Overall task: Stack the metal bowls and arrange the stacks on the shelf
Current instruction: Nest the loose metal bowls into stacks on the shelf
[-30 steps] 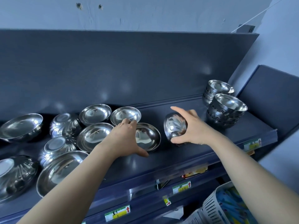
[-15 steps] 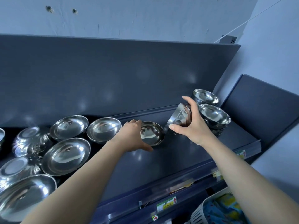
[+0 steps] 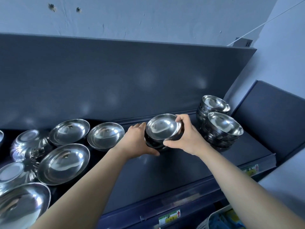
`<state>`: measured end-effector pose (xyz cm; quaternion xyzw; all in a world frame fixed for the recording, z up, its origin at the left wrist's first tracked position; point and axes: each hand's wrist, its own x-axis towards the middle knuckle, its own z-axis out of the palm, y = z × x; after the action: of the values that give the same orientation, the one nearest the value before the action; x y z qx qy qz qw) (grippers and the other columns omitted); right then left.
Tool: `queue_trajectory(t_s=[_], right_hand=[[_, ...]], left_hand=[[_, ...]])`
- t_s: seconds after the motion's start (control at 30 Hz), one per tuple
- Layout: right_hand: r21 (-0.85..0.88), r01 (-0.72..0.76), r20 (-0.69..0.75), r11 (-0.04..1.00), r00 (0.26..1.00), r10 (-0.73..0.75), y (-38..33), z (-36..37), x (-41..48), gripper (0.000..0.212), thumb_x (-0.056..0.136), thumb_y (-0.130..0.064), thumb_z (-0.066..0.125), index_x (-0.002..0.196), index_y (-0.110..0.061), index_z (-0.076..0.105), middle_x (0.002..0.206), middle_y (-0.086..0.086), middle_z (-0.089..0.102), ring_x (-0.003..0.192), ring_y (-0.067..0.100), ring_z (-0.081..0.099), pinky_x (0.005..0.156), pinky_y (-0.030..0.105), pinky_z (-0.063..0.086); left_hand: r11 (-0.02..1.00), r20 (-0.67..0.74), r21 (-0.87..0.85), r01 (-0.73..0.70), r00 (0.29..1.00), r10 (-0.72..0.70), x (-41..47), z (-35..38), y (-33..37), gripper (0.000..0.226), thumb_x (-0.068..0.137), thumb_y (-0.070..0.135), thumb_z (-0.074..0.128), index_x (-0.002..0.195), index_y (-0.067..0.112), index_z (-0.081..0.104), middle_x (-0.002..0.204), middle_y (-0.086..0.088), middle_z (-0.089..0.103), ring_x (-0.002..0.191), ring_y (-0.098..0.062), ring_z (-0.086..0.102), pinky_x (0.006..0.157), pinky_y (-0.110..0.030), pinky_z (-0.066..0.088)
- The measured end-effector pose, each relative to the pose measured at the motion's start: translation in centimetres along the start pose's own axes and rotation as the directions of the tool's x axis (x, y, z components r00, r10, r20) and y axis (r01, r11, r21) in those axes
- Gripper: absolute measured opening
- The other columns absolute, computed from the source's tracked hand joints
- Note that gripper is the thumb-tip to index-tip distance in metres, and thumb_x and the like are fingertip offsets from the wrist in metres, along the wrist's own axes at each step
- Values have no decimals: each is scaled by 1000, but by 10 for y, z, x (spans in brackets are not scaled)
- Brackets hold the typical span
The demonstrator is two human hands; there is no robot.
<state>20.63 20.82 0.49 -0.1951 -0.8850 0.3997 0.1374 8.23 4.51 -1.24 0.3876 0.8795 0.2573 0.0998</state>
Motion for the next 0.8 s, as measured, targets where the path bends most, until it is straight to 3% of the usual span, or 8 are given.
queue_trajectory(t_s=[0.17, 0.23, 0.33, 0.4, 0.47, 0.53, 0.63, 0.8], right_hand=[[-51, -1, 87, 999, 996, 6, -2, 7, 3, 69, 67, -27, 85, 112, -29, 34, 124, -14, 43, 111, 11, 41, 78, 6, 31], [-80, -10, 127, 997, 992, 20, -3, 11, 3, 67, 67, -28, 85, 111, -30, 34, 117, -17, 44, 110, 13, 44, 80, 12, 36], [-144, -46, 224, 989, 972, 78, -10, 13, 5, 68, 67, -32, 83, 113, -34, 32, 139, -17, 26, 119, 16, 44, 81, 27, 47], [-220, 8, 226, 976, 973, 43, -19, 16, 7, 68, 68, -35, 81, 115, -36, 32, 153, -22, 2, 138, 11, 25, 87, 29, 45], [-309, 137, 177, 941, 981, -85, -35, 23, 9, 75, 67, -39, 80, 125, -35, 32, 160, -13, -8, 147, 10, 0, 109, 33, 29], [-377, 259, 200, 889, 960, -194, -57, 36, 12, 94, 68, -45, 80, 143, -30, 25, 161, -9, -5, 149, 14, -4, 119, 36, 15], [-430, 352, 313, 831, 922, -228, -86, 61, 19, 108, 74, -47, 78, 154, -24, 10, 163, -8, -1, 149, 14, -2, 119, 31, 6], [-451, 385, 443, 805, 880, -172, -106, 106, 41, 125, 65, -54, 83, 155, -17, 5, 163, -3, 9, 149, 17, 8, 118, 30, 14]], left_hand=[[999, -17, 43, 27, 1000, -26, -10, -10, -6, 91, 42, 59, 83, 116, 19, 49, 112, 3, 58, 111, -22, 51, 88, -31, 45], [997, -8, 70, 21, 1000, -20, -18, -20, -8, 106, 53, 55, 84, 137, 10, 38, 133, -4, 51, 126, -24, 43, 101, -32, 39], [994, -47, 102, 44, 998, -39, -31, -39, -17, 107, 65, 50, 80, 147, 9, 25, 146, -7, 41, 135, -24, 35, 107, -30, 30], [992, -135, 90, 85, 988, -72, -39, -55, -30, 90, 71, 46, 77, 141, 10, 34, 139, -8, 48, 127, -26, 43, 102, -32, 35], [987, -228, 86, 135, 967, -112, -47, -71, -48, 71, 75, 43, 73, 128, 7, 44, 126, -9, 56, 115, -28, 50, 94, -36, 41], [972, -289, 127, 196, 945, -153, -55, -87, -65, 66, 78, 44, 70, 126, 6, 46, 122, -10, 57, 113, -30, 50, 93, -38, 42], [934, -329, 218, 284, 922, -204, -66, -110, -89, 77, 77, 53, 69, 135, 9, 42, 127, -8, 55, 117, -31, 48, 94, -38, 39], [852, -198, 347, 392, 919, -342, -71, -138, -124, 95, 64, 66, 72, 137, 16, 39, 133, -4, 49, 121, -28, 41, 95, -37, 36]])
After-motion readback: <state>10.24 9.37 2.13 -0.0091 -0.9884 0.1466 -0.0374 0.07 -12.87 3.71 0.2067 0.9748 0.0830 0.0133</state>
